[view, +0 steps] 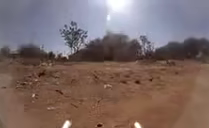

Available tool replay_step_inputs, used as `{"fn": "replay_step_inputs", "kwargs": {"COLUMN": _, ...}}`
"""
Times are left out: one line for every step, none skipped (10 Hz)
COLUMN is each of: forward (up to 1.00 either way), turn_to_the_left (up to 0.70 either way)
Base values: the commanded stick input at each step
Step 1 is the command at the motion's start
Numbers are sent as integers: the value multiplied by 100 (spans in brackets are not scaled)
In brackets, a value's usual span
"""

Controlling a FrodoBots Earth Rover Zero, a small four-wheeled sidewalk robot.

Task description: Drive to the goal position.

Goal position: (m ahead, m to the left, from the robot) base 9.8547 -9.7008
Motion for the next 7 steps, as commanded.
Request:
{"fn": "replay_step_inputs", "kwargs": {"forward": 70, "turn_to_the_left": 0}}
{"fn": "replay_step_inputs", "kwargs": {"forward": 70, "turn_to_the_left": 0}}
{"fn": "replay_step_inputs", "kwargs": {"forward": 70, "turn_to_the_left": 0}}
{"fn": "replay_step_inputs", "kwargs": {"forward": 70, "turn_to_the_left": 0}}
{"fn": "replay_step_inputs", "kwargs": {"forward": 70, "turn_to_the_left": 0}}
{"fn": "replay_step_inputs", "kwargs": {"forward": 70, "turn_to_the_left": 0}}
{"fn": "replay_step_inputs", "kwargs": {"forward": 70, "turn_to_the_left": 0}}
